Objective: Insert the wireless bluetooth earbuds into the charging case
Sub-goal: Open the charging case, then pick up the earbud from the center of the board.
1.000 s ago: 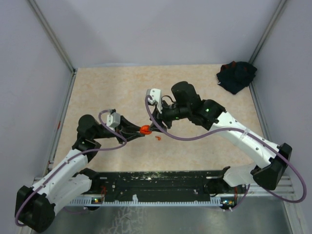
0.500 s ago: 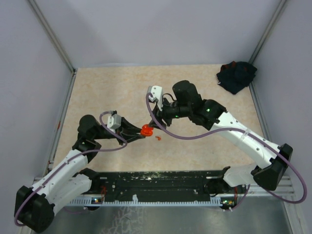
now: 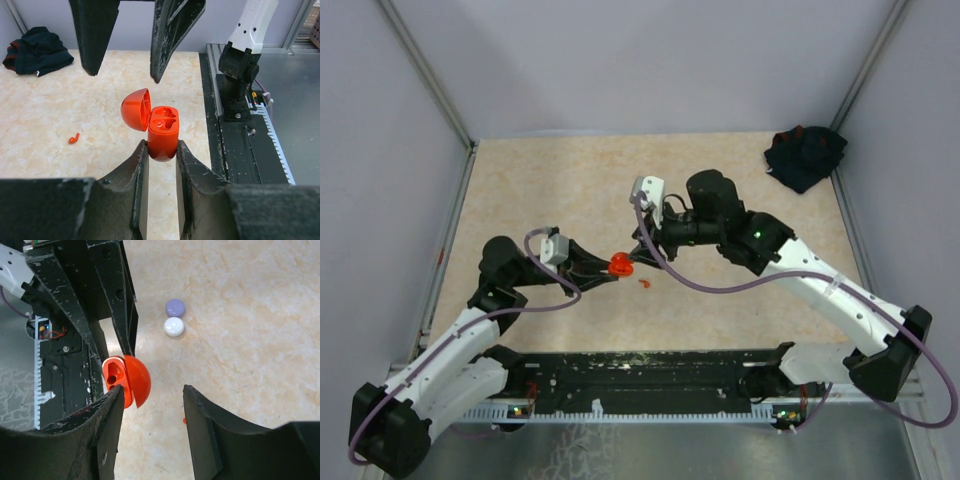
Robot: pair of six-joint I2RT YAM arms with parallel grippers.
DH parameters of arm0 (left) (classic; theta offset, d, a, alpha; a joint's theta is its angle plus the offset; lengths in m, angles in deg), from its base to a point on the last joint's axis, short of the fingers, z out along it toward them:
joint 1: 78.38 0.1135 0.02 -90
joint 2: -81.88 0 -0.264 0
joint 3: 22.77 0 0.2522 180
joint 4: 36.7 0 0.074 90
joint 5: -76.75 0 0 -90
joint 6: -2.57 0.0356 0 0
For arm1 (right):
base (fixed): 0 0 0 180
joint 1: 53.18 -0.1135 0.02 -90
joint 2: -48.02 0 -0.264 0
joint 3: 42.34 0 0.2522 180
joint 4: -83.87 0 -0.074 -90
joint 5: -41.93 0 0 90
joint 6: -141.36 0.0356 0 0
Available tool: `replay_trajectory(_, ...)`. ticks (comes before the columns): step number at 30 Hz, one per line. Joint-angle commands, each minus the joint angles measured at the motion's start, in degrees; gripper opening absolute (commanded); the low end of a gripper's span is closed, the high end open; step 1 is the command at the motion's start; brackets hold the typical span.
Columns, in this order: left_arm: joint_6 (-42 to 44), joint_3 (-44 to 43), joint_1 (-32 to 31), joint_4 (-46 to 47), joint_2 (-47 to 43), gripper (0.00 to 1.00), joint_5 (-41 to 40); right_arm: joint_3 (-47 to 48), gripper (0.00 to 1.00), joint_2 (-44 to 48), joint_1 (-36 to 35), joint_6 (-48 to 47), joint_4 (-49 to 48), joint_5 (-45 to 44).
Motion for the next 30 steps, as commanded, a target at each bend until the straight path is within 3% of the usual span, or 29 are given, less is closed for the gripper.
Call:
replay_trajectory(1, 0.2, -0.3, -0.4, 1.5, -1.3, 0.00, -1.0, -2.6, 0.51, 5.4, 1.2, 2.2, -7.2, 2.7)
replay_trajectory(11, -3.2, 1.3, -0.4, 7.1, -1.3, 0.00, 0.1, -8.8, 0.48, 5.7, 1.4, 6.0, -15.9, 8.3)
replay_trajectory(30, -6.6, 2.5, -0.4, 12.3, -1.4, 0.00, 1.5, -8.7, 0.35, 2.9, 1.4, 5.4, -16.2, 11.7)
